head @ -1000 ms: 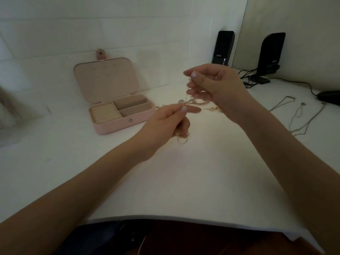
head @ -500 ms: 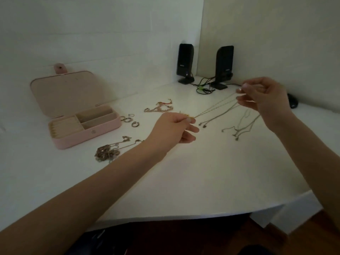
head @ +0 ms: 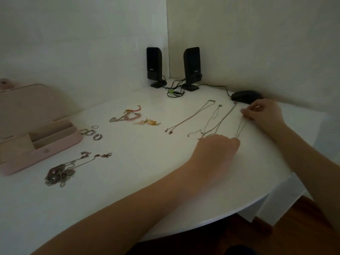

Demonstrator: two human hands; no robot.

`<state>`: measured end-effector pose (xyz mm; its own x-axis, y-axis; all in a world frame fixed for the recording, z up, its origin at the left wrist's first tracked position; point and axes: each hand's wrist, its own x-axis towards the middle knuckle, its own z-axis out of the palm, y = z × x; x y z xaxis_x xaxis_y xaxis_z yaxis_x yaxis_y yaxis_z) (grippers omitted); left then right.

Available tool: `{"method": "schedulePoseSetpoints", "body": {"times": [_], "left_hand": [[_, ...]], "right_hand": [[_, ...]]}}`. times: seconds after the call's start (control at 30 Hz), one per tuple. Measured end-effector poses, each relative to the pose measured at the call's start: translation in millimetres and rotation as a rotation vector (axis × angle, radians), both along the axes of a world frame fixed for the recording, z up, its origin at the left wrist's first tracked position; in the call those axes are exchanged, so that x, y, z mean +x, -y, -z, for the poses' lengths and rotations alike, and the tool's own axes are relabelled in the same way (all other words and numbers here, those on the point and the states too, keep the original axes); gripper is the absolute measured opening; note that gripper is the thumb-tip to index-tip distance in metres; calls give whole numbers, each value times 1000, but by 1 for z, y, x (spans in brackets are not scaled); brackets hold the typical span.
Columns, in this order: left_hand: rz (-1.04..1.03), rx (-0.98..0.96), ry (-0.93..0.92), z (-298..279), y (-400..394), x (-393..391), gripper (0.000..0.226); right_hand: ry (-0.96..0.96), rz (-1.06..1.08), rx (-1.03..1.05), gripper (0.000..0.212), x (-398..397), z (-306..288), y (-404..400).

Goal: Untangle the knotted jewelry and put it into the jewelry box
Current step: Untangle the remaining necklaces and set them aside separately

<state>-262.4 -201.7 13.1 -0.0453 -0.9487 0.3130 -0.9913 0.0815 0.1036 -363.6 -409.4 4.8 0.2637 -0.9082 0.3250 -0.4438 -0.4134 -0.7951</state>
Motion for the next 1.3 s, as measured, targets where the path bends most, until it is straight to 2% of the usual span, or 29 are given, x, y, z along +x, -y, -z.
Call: {"method": "schedulePoseSetpoints", "body": {"times": [0.27, 0.47, 0.6, 0.73, 0.83, 0.9, 1.07, 1.17, 1.2, 1.3], "left_hand": [[-42, 156, -27, 13, 11, 12, 44], [39, 82, -19, 14, 17, 15, 39], [32, 50, -84, 14, 15, 14, 48], [74, 263, 3, 15, 8, 14, 66], [85, 288, -33, 17, 8, 15, 68], [91, 248, -56, 15, 4, 16, 67], [123, -53, 147, 13, -28, 48, 64], [-26, -201, 182, 6, -71, 95, 48], [-137, -179, 178, 0, -89, 109, 42], [-558, 87, 150, -16, -139, 142, 33]], "right_hand": [[-189, 18, -159, 18, 15, 5, 27], [-264, 43, -172, 19, 20, 6, 39], [-288, 74, -236, 26, 22, 5, 34], [-540, 187, -382, 43, 23, 4, 15], [-680, 193, -393, 47, 24, 7, 9], [-651, 181, -414, 44, 23, 7, 7], [-413, 142, -589, 30, 27, 2, -21], [-280, -72, -624, 24, 50, -6, -66], [-252, -164, -632, 22, 62, -10, -85], [-239, -502, -605, 20, 108, -20, -145]]}}
